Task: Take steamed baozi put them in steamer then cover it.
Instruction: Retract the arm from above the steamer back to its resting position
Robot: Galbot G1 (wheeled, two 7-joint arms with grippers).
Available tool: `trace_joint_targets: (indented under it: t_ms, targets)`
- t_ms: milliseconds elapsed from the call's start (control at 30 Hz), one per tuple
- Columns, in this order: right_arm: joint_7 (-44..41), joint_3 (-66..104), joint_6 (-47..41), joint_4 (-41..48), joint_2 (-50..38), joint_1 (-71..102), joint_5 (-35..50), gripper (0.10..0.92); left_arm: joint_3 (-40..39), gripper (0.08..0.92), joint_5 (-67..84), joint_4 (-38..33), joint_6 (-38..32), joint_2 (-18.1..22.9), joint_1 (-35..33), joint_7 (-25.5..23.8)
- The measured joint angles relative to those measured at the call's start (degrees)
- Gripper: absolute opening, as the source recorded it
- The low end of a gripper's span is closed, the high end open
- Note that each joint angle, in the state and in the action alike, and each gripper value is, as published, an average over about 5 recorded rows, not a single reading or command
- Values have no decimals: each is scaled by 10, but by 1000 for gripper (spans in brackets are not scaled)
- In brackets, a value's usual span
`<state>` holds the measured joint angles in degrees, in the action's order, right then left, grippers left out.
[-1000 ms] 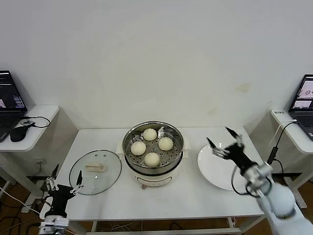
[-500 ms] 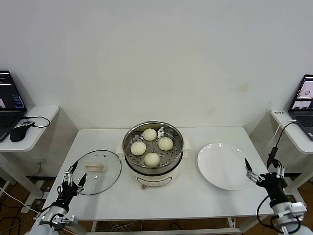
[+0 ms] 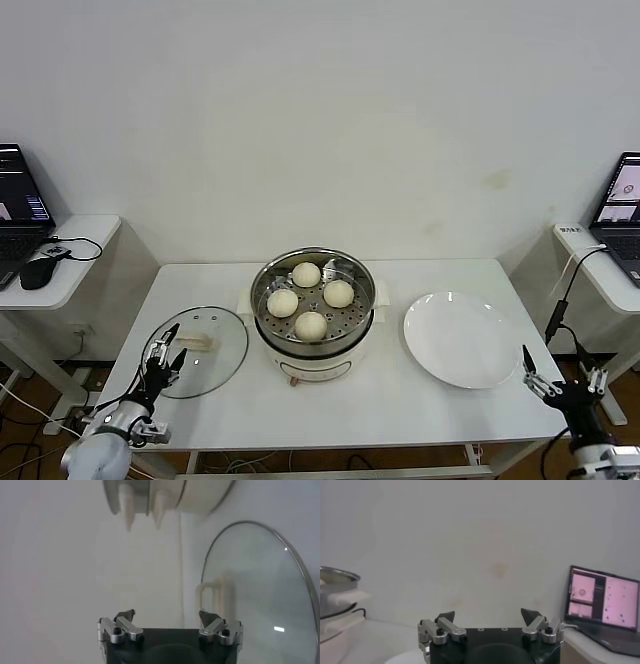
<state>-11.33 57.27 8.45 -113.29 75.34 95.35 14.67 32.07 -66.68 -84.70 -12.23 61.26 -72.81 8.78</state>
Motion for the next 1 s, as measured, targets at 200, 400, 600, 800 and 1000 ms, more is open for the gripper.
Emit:
trace_joint_targets:
  t_ms: [200,400,600,800,1000]
  targets:
    - [-1,5,3,2,7,6,-2,823,-18,823,-16,34,-1,0,32,0]
    - [-3,6,5,3,13,14,-5,823,-32,823,-25,64,-1,-2,60,0]
    - [-5,8,8,5,17,20,-6,823,-42,823,-29,87,1,-4,83,-3]
    - [-7,5,10,8,22,23,-11,823,-48,823,-30,103,3,-2,103,-6]
    - [-7,2,12,13,24,22,-13,823,-56,823,-30,117,6,-1,123,-10]
